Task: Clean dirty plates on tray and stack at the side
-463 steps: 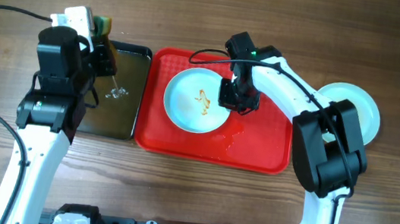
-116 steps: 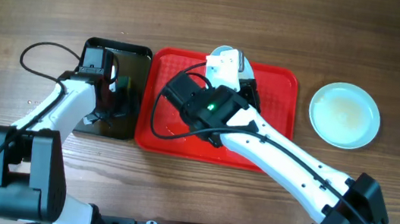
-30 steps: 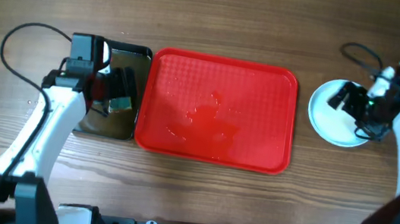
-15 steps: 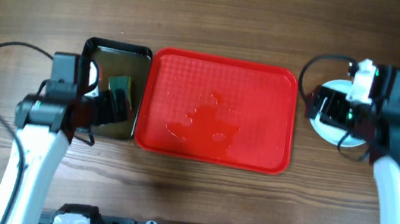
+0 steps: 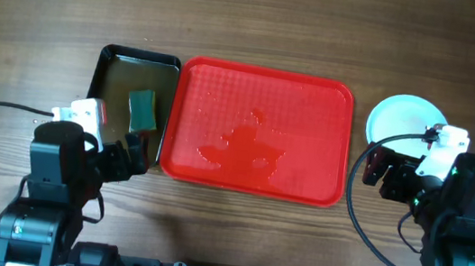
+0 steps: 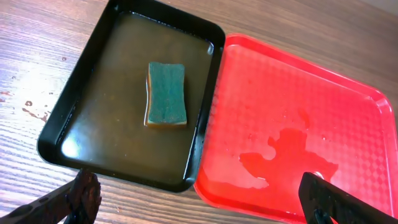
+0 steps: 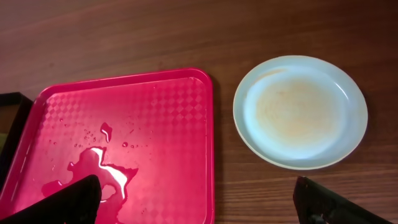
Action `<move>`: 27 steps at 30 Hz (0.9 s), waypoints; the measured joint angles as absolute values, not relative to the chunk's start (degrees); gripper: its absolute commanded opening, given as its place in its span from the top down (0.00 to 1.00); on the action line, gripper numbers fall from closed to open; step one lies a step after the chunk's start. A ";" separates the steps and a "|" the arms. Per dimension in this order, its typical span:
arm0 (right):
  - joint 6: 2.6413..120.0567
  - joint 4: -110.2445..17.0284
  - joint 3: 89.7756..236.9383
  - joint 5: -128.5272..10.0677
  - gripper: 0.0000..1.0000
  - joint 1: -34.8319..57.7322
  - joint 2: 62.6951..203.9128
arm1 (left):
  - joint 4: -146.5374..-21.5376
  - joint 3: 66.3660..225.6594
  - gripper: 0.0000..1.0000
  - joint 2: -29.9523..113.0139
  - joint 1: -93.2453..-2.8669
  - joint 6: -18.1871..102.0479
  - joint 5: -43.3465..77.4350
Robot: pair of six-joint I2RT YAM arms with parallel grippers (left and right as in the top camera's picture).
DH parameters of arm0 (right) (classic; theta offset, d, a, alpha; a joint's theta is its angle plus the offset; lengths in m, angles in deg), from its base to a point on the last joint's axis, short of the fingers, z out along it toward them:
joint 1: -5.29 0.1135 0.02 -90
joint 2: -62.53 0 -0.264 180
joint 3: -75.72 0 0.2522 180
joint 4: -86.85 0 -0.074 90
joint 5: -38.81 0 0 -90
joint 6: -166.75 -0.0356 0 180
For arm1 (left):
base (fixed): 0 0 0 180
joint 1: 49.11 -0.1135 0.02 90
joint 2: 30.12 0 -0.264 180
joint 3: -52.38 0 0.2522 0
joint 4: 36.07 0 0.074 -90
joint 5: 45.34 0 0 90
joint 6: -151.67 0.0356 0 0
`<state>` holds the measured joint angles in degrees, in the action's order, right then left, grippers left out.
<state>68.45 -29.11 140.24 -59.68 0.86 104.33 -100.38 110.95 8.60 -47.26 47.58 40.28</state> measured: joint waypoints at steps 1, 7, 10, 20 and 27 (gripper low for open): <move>68.43 -29.09 140.22 -59.68 0.01 0.86 104.64 | -100.38 110.95 0.00 8.67 -47.26 47.58 40.28; 68.41 -29.09 140.22 -59.68 0.00 0.86 107.94 | -100.38 110.95 0.00 8.67 -47.26 47.58 40.28; 68.21 -29.09 140.22 -59.68 0.00 0.86 110.39 | -100.38 110.93 0.00 8.67 -47.26 47.58 40.28; 68.08 -29.09 140.16 -59.04 0.00 0.86 109.82 | -100.38 110.84 0.00 8.67 -47.26 47.58 40.28; 68.50 -32.24 140.00 -57.03 0.00 0.86 97.21 | -100.40 110.84 0.00 8.67 -47.26 47.58 40.28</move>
